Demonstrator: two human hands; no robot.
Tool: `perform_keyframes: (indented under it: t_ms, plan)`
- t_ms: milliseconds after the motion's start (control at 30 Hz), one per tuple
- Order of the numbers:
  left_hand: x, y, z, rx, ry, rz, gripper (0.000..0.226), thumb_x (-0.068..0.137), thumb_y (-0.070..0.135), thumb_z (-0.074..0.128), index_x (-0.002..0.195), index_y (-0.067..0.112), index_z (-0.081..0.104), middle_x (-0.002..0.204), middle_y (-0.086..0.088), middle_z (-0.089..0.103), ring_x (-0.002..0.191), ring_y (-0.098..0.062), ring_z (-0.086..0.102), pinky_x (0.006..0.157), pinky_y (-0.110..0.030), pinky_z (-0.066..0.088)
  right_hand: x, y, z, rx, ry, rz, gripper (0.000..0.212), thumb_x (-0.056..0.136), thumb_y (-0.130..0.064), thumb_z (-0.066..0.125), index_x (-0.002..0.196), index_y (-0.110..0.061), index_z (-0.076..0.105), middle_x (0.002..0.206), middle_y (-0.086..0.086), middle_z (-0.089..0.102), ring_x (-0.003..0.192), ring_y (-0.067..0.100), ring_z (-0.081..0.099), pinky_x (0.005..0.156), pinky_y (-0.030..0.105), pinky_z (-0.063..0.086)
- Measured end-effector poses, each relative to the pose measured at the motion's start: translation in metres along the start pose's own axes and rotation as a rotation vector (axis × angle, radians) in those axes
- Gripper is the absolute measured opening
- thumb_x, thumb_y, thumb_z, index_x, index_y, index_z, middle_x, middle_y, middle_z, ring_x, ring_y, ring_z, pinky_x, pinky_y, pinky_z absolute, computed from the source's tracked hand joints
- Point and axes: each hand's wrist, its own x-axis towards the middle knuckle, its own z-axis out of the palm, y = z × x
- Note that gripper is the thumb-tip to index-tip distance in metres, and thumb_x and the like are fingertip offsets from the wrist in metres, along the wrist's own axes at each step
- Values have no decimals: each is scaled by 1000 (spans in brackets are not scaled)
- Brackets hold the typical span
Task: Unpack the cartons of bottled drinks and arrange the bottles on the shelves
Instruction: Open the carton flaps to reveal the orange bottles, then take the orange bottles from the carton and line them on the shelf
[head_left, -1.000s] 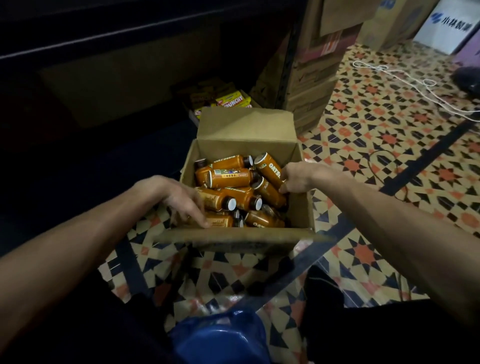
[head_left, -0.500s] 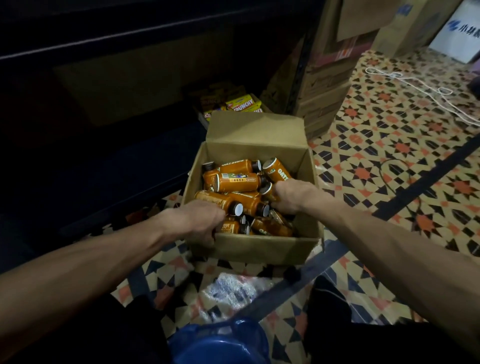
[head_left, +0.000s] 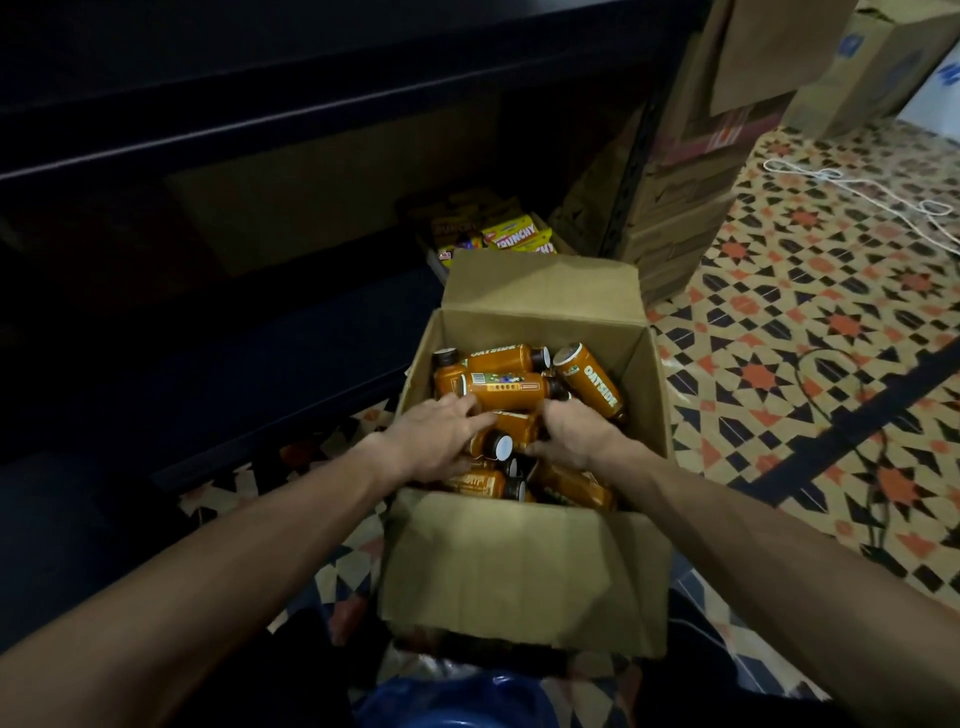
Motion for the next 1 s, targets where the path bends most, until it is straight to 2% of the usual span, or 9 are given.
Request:
perform_keyframes:
  t_ms: [200, 267, 367, 533, 600, 733, 800, 900, 1000]
  plan:
    - [-1, 1, 8, -100, 40, 41, 75, 91, 18, 65, 152, 14, 23, 148, -10, 44, 136, -24, 45, 114, -42, 37, 0, -3, -2, 246, 145, 20, 50, 87, -34, 78, 130, -16, 58, 124, 4, 67, 114, 22, 64, 101, 40, 52]
    - [-7, -5, 0, -249, 71, 16, 74, 92, 20, 64, 152, 13, 22, 148, -7, 46, 134, -21, 47, 112, -40, 40, -1, -7, -5, 323, 233, 11, 53, 84, -34, 80, 128, -14, 60, 121, 4, 68, 111, 21, 66, 98, 39, 54]
    - [-17, -20, -21, -522, 149, -135, 67, 93, 31, 64, 148, 24, 26, 146, -3, 48, 133, -20, 47, 112, -42, 40, -3, -21, -9, 361, 328, -6, 51, 82, -32, 82, 125, -13, 62, 118, 3, 67, 109, 19, 64, 94, 34, 55]
    - [-34, -45, -77, -666, 221, -212, 53, 93, 31, 66, 137, 23, 39, 118, 3, 62, 107, -15, 62, 89, -29, 49, -15, -58, -40, 332, 535, -152, 43, 77, -33, 78, 113, -12, 68, 107, 1, 59, 104, 19, 55, 83, 29, 43]
    - [-46, -53, -100, -714, 289, -229, 52, 91, 32, 68, 135, 25, 42, 115, 5, 63, 103, -11, 62, 89, -31, 51, -22, -76, -63, 398, 609, -187, 42, 76, -31, 76, 113, -13, 69, 104, 1, 58, 101, 18, 54, 80, 28, 41]
    - [-80, -71, -154, -835, 439, -234, 54, 90, 35, 69, 137, 27, 43, 116, 8, 63, 102, -4, 63, 88, -26, 54, -36, -120, -117, 594, 766, -259, 49, 75, -32, 78, 120, -17, 63, 113, 0, 61, 108, 17, 59, 94, 38, 53]
    - [-105, -78, -180, -837, 512, -252, 56, 90, 36, 68, 138, 28, 41, 118, 10, 62, 103, -3, 63, 87, -23, 53, -46, -147, -145, 634, 825, -317, 51, 75, -33, 78, 122, -20, 61, 115, -1, 61, 109, 15, 58, 94, 34, 52]
    - [-149, -94, -216, -790, 669, -294, 57, 89, 43, 67, 139, 32, 41, 126, 9, 59, 113, -8, 59, 96, -32, 51, -64, -194, -182, 672, 914, -432, 43, 76, -33, 76, 115, -22, 63, 109, -3, 62, 102, 11, 58, 88, 25, 47]
    - [-198, -110, -247, -756, 816, -379, 58, 90, 48, 65, 140, 34, 41, 121, 13, 56, 111, -7, 57, 92, -31, 50, -79, -242, -212, 685, 931, -544, 40, 76, -37, 76, 112, -22, 67, 106, -4, 65, 100, 10, 61, 87, 25, 52]
